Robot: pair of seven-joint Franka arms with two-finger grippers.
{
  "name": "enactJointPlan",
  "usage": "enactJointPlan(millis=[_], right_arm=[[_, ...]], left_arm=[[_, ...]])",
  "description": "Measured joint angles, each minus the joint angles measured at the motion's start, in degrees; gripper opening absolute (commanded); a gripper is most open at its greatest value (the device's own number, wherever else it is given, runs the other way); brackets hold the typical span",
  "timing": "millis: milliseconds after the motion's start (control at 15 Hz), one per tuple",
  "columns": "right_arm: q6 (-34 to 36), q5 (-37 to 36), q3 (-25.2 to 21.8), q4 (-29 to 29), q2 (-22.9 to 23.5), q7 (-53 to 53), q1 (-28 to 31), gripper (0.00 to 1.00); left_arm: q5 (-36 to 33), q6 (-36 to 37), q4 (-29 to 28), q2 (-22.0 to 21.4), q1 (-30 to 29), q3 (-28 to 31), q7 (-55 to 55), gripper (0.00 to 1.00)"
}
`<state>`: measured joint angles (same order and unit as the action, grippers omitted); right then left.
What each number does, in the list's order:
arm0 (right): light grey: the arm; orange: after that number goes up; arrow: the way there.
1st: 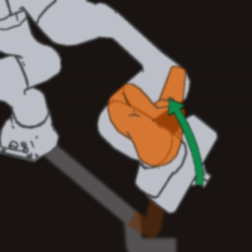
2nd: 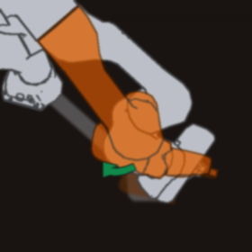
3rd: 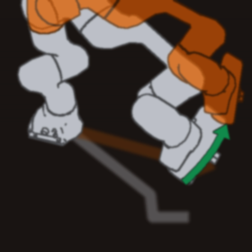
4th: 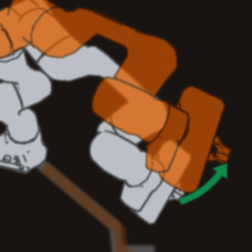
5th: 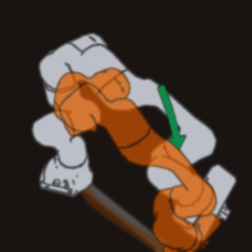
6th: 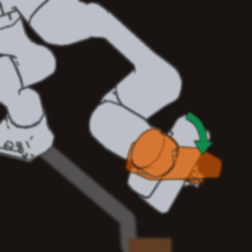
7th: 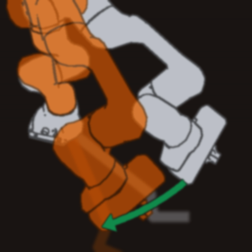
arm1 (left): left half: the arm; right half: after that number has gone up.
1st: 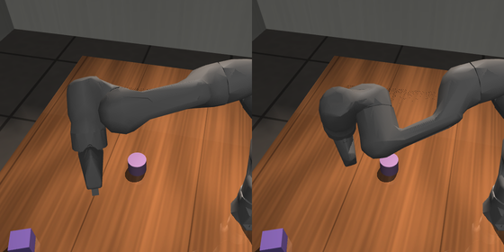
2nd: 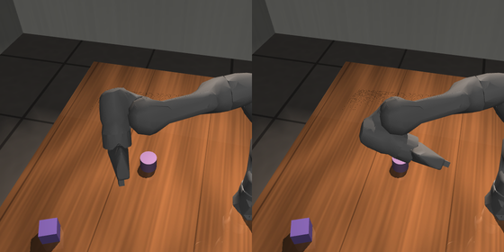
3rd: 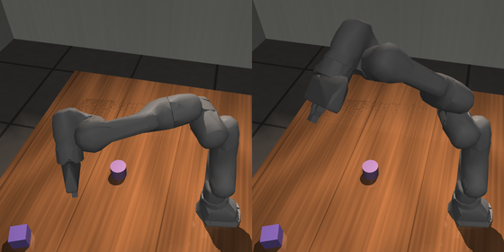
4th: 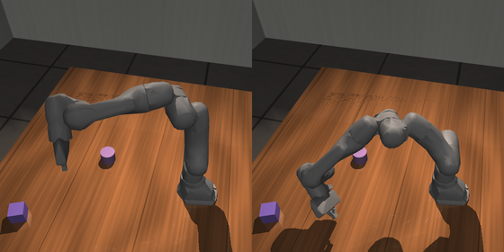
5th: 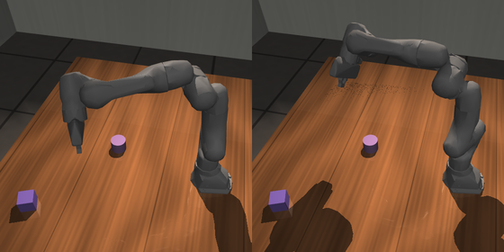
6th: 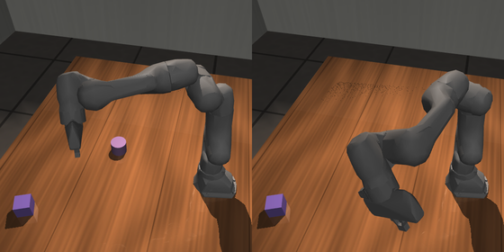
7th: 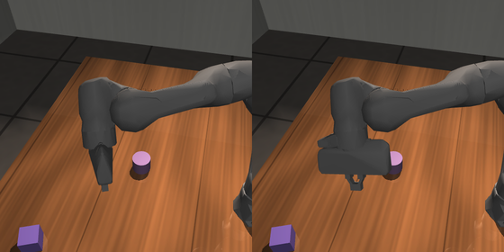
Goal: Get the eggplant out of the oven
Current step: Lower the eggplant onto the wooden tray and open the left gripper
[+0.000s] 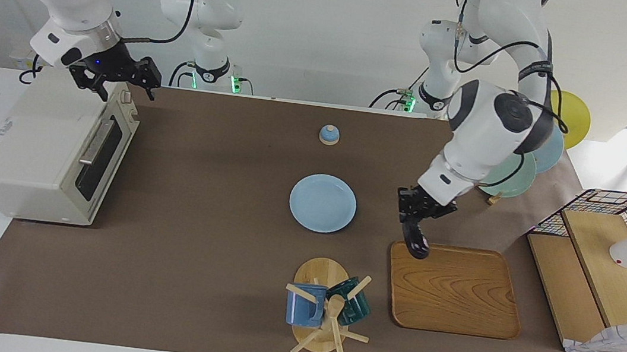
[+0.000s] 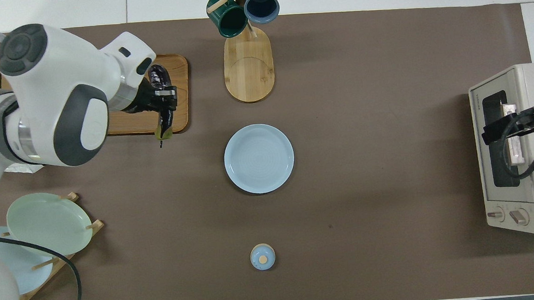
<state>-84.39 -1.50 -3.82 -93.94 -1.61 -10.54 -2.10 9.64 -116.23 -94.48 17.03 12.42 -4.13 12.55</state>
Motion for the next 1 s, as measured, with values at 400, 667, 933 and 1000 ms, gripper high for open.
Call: enactJointPlan(millis=[400, 667, 933, 1000], right_arm=[[0.21, 0.0, -1.87, -0.67, -0.53, 0.06, 0.22, 1.0], [0.21, 0.0, -1.76, -0.7, -1.01, 2.61, 0.22, 1.0], [-0.59, -0.02, -1.68, -0.72, -1.31, 4.73, 0.92, 1.0], [-0.83, -0.02, -1.69, -0.74, -1.31, 4.73, 1.25, 1.0]], left_arm=[[-3.99, -4.87, 9.04, 14.69, -6.37, 0.04, -1.15, 0.0], [-7.85, -9.8, 10.9, 19.76, -7.35, -0.02, -1.15, 0.0], [-8.21, -9.84, 10.88, 19.73, -7.56, -0.1, -1.15, 0.0], [-8.23, -9.81, 10.87, 19.73, -7.56, -0.14, -1.15, 0.0]])
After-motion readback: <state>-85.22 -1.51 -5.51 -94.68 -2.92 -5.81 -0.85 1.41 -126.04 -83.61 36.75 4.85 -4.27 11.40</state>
